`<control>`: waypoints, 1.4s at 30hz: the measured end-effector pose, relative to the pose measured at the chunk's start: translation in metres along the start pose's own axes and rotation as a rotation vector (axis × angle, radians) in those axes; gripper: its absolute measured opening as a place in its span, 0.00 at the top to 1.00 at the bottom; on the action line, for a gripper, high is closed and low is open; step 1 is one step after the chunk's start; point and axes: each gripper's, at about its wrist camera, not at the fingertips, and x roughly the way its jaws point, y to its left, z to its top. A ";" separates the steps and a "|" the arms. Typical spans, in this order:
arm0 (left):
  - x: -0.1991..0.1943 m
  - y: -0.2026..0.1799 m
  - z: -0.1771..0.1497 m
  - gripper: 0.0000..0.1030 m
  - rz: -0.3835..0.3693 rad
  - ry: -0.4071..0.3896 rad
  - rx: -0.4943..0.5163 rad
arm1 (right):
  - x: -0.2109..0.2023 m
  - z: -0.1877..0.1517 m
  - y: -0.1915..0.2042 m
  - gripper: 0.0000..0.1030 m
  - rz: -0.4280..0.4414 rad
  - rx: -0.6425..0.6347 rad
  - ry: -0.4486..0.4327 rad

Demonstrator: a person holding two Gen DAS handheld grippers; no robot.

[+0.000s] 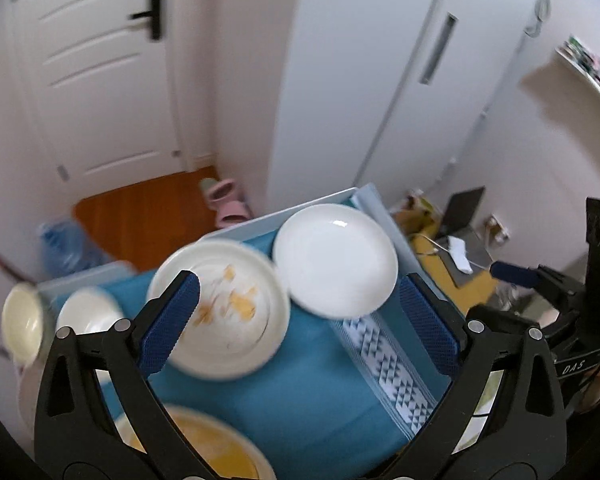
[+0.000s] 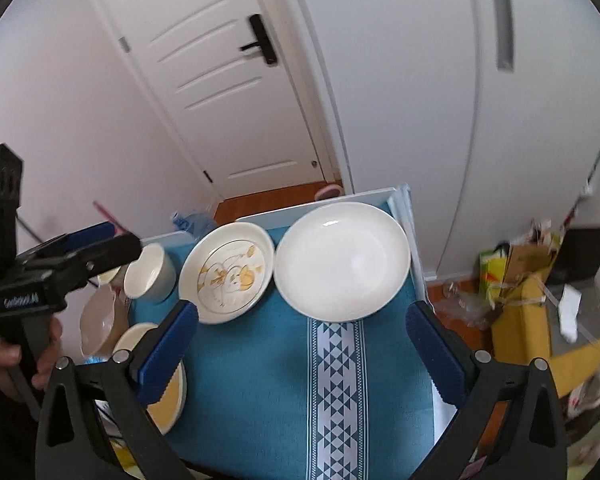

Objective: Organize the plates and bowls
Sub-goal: 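Move both grippers to the white deep plate rim and close them, then lift the white deep plate with both grippers over the yellow plate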

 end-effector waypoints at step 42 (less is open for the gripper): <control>0.251 0.043 0.023 0.85 -0.164 0.429 0.202 | 0.144 -0.028 -0.088 0.88 -0.130 0.547 0.086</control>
